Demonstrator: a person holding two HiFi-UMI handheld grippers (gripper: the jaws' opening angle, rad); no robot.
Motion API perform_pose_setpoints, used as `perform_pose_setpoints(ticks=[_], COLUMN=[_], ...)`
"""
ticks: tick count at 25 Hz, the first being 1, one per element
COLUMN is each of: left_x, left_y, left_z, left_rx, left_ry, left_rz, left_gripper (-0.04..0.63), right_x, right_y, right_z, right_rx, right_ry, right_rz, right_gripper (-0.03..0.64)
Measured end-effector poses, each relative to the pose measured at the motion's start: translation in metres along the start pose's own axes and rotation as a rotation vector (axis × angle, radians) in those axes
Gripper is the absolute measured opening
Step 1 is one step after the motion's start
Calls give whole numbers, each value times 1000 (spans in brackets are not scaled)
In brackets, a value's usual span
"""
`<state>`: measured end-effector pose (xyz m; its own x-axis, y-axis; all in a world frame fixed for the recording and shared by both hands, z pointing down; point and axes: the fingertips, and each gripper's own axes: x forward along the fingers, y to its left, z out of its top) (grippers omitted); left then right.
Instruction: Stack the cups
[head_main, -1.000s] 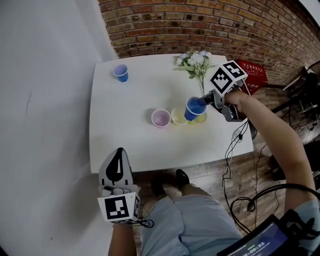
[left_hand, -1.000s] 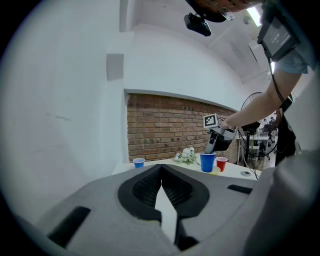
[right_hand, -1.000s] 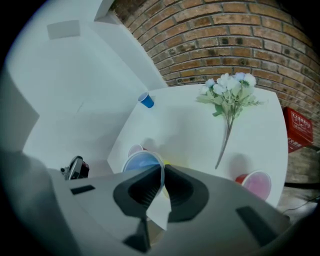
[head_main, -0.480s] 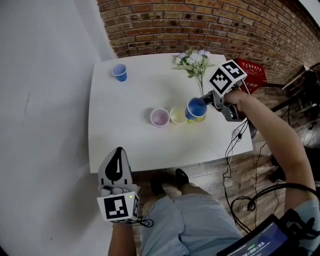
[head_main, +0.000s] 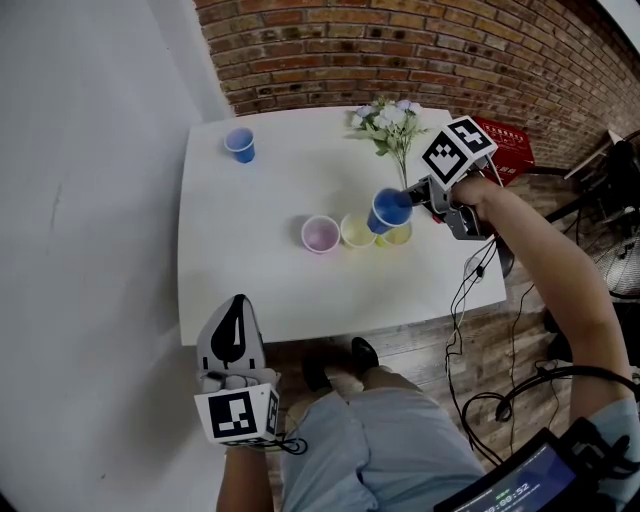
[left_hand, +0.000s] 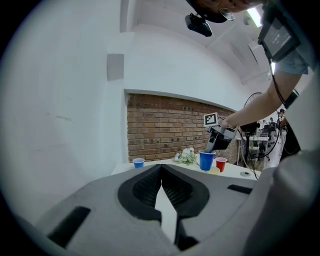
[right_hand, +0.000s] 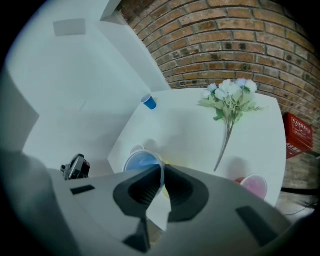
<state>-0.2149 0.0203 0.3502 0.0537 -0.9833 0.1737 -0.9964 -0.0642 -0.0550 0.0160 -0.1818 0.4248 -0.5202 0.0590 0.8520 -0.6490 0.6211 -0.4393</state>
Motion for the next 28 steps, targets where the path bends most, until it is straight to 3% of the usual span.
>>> perform_pose_setpoints(ticks=[11,19,28], left_x=[1,1,1], left_y=[-1,3,2], left_z=[-1,-1,0], left_rx=[-2,-5,-5], left_ry=[4,4,-2], left_rz=[-2,2,1], left_gripper=[9,9,9], right_x=[9,10,11], right_y=[0,1,2], right_z=[-5,-4,-6], right_rx=[1,-11,-31], right_ry=[7,20,27], right_rz=[2,0,-6], right_gripper=[35,98,101])
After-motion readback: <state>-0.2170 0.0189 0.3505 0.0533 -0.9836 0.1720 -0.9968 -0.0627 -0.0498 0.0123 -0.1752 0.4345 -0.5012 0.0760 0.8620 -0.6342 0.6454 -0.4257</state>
